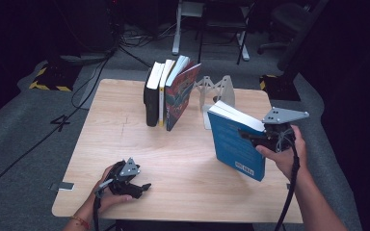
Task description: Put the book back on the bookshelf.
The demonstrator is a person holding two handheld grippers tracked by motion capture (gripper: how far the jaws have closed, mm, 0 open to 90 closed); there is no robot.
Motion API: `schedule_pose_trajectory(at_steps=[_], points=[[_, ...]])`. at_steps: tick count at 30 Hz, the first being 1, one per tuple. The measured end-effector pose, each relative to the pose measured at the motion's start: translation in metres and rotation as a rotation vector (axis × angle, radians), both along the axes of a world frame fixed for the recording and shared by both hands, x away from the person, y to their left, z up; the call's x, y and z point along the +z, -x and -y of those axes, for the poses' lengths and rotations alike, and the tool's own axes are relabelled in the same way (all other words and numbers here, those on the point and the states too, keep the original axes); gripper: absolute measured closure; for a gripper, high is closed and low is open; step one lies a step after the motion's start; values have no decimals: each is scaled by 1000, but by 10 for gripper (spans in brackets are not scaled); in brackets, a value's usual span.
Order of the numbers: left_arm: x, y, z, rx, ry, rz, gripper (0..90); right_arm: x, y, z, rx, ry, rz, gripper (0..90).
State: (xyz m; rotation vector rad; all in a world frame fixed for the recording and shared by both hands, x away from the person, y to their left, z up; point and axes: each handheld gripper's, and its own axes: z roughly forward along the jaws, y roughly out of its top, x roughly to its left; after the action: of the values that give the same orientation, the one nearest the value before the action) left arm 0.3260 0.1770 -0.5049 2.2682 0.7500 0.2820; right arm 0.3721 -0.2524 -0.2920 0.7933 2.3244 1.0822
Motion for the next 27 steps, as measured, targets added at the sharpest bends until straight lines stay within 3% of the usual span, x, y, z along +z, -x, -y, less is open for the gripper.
schedule_pose_trajectory(at_steps=[27], points=[[0, 1, 1, 9, 0, 1, 191, 12, -86, -23, -137, -63, 51, 610]])
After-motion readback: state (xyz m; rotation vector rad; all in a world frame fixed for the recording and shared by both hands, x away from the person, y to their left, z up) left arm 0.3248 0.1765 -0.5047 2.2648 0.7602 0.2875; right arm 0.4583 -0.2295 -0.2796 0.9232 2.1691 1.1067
